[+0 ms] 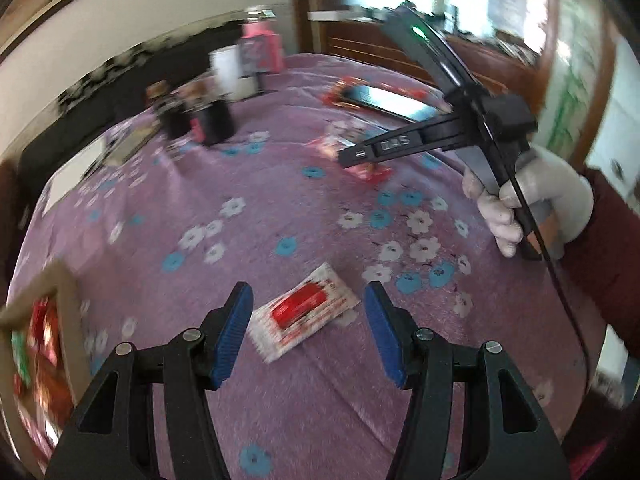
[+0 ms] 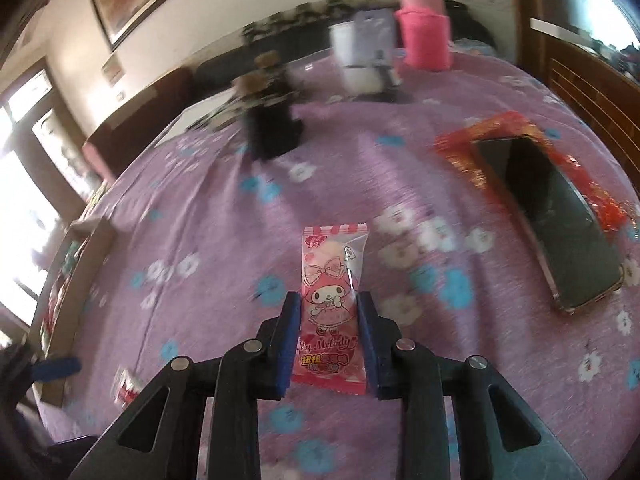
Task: Organize snacks
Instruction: 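Grasp a white-and-red packet with the left tool while the right tool grasps a pink character candy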
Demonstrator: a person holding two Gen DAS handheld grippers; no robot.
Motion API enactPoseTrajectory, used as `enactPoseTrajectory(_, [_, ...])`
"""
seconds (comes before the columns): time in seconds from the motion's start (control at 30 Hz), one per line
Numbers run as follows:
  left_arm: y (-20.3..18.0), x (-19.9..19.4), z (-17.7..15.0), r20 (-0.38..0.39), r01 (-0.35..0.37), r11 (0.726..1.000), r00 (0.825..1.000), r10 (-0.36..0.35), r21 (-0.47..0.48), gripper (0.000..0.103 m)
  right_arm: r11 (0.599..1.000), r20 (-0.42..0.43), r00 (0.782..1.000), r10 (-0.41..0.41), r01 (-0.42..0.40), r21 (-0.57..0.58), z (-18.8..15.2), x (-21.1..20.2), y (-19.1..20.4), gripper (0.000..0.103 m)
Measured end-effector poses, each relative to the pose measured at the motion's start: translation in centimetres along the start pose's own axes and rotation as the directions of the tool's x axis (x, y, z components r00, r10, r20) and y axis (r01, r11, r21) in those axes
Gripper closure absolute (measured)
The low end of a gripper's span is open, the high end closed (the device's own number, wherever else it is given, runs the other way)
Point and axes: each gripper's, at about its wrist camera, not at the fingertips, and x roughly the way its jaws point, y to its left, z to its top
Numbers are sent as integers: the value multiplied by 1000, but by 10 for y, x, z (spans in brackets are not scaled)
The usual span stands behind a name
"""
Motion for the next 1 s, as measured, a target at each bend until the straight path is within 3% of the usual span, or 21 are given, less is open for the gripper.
enactPoseTrajectory(0.2, [-6,27,2,-74,28,997,997,-22,76,47,1000,-14,1000,28,-28,-10,-6,0,10,72])
enactPoseTrajectory(0.37, [6,38,-1,-113,79,997,991,-77,11,42,998,-18,998,62,-61,19,-6,-1,5,71])
enactPoseTrajectory(0.47, [8,33,-4,-127,76,995,988,-84,-66,68,998,-15,998,57,-56,17,-6,-2,5,71])
enactPoseTrajectory(0.5, [7,32,-5,-130,64,995,989,-74,-76,69,999,-14,999,51,-51,13,-6,-2,5,72])
enactPoseTrajectory(0.83, [11,13,-15,-60,45,967,996,-62,-252,73,1000,27,1000,13,-12,-11,-11,-5,15,77])
enactPoseTrajectory(1.0, [33,-32,-30,35,54,930,998,-44,-364,73,999,57,998,42,-41,-15,-12,-10,20,77])
